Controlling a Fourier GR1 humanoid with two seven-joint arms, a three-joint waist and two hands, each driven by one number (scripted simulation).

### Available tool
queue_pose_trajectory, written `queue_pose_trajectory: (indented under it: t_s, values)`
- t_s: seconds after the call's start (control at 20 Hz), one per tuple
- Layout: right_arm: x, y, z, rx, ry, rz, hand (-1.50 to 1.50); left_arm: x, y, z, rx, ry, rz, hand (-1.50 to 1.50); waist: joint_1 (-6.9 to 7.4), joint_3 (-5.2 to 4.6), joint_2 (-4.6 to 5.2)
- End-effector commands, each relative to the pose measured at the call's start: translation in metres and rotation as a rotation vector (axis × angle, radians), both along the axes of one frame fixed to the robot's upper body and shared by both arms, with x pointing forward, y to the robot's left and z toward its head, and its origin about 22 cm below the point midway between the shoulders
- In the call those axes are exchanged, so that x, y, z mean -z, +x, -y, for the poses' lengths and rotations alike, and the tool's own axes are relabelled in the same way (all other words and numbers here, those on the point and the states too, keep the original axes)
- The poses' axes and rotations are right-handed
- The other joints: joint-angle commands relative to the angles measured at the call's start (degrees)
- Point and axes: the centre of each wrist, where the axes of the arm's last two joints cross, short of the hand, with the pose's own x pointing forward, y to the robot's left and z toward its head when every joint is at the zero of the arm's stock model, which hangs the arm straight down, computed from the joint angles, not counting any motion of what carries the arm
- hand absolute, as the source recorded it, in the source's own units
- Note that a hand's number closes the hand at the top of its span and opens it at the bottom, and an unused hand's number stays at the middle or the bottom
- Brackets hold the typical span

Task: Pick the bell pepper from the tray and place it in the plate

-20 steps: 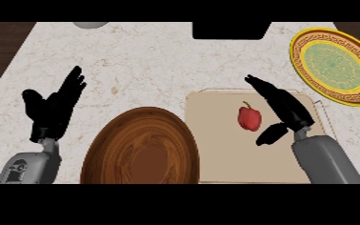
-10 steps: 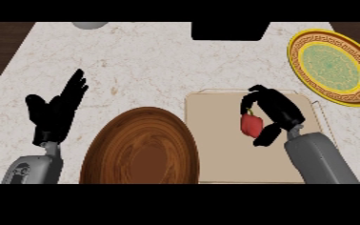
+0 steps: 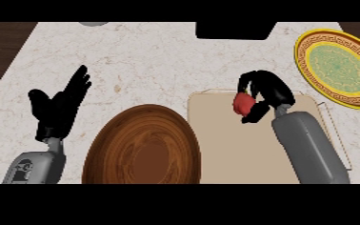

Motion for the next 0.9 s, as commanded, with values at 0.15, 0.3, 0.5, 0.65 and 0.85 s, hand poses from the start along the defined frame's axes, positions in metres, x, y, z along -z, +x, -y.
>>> queue_pose_trajectory:
  t_s: [0.15, 0.3, 0.5, 0.65, 0.85]
  values:
    - [-0.054, 0.057, -0.029, 0.348, -0.099, 0.133, 1.50, 0.014, -0.002, 0.006, 0.016, 0.005, -0.011, 0.00, 1.02, 0.43, 0.52]
    - [-0.084, 0.065, -0.046, 0.446, -0.080, 0.343, 1.50, 0.003, 0.002, 0.013, 0.018, -0.009, -0.015, 0.00, 0.89, 0.46, 0.21]
    - [-0.106, 0.068, -0.021, 0.603, -0.159, 0.608, 1.50, 0.000, 0.007, 0.003, -0.002, 0.006, 0.007, 0.00, -0.32, 0.40, 0.15]
    - [-0.105, 0.074, -0.011, 0.726, -0.190, 0.630, 1.50, 0.009, 0.001, -0.003, -0.005, 0.011, 0.003, 0.00, -0.48, 0.41, 0.12]
    - [-0.117, 0.080, 0.011, 0.848, -0.086, 0.640, 1.50, -0.009, 0.007, -0.021, -0.013, 0.000, -0.008, 0.00, -0.44, 0.48, 0.06]
